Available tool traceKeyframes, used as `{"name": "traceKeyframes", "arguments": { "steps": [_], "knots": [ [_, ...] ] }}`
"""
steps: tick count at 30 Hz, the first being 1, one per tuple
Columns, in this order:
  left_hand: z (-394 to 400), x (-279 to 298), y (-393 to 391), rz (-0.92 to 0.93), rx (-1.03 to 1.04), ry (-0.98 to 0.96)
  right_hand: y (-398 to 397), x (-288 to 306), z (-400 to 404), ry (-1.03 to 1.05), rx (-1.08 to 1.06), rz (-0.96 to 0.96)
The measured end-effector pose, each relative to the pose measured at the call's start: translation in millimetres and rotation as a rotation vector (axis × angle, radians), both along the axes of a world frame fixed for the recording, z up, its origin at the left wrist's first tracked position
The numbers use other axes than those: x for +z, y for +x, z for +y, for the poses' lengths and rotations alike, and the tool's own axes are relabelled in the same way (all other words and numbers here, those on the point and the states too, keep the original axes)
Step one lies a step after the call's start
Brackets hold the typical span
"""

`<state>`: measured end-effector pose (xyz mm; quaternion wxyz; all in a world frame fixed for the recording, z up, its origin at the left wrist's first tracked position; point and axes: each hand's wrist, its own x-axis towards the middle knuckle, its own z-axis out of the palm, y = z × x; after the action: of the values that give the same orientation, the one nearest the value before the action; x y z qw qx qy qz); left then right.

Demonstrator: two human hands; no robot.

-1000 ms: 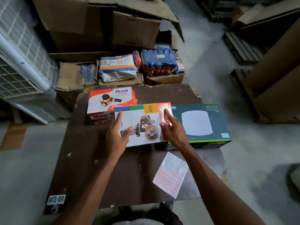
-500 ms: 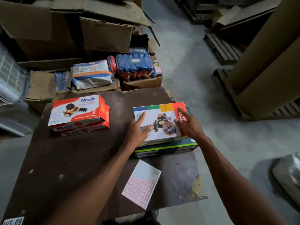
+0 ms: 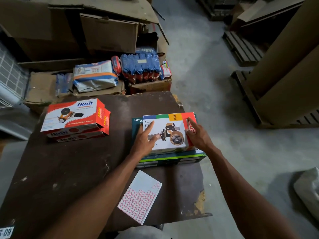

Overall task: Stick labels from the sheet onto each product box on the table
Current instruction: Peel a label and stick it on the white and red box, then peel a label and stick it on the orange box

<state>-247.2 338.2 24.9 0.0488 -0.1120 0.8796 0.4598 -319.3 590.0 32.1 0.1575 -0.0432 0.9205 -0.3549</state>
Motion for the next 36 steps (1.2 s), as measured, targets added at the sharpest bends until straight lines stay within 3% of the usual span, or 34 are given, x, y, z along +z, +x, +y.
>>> {"name": "traceKeyframes", "arguments": {
  "steps": [14, 18, 24, 27, 31, 36],
  "knots": [
    [-2.2, 14.8, 7.8, -0.025, 0.014, 0.014, 11.9, -2.4, -5.0, 0.034, -0.054, 0.043],
    [-13.6, 23.8, 22.2, -0.002, 0.044, 0.030, 25.1, 8.0, -12.8, 0.132, -0.168, 0.182],
    [-59.1, 12.4, 70.8, 0.118, 0.114, 0.069, 88.3, 42.0, -79.1, -0.164, -0.300, 0.424],
    [-89.0, 4.3, 105.8, 0.143, 0.213, 0.164, 118.3, 39.9, -122.0, -0.279, -0.312, 0.458],
    [-137.8, -3.2, 148.8, 0.119, 0.342, 0.263, 156.9, 32.2, -187.8, -0.341, -0.279, 0.391],
    [-211.2, -19.5, 194.7, 0.086, 0.463, 0.276, 184.3, 10.5, -273.3, -0.335, -0.055, 0.212]
  ]
}}
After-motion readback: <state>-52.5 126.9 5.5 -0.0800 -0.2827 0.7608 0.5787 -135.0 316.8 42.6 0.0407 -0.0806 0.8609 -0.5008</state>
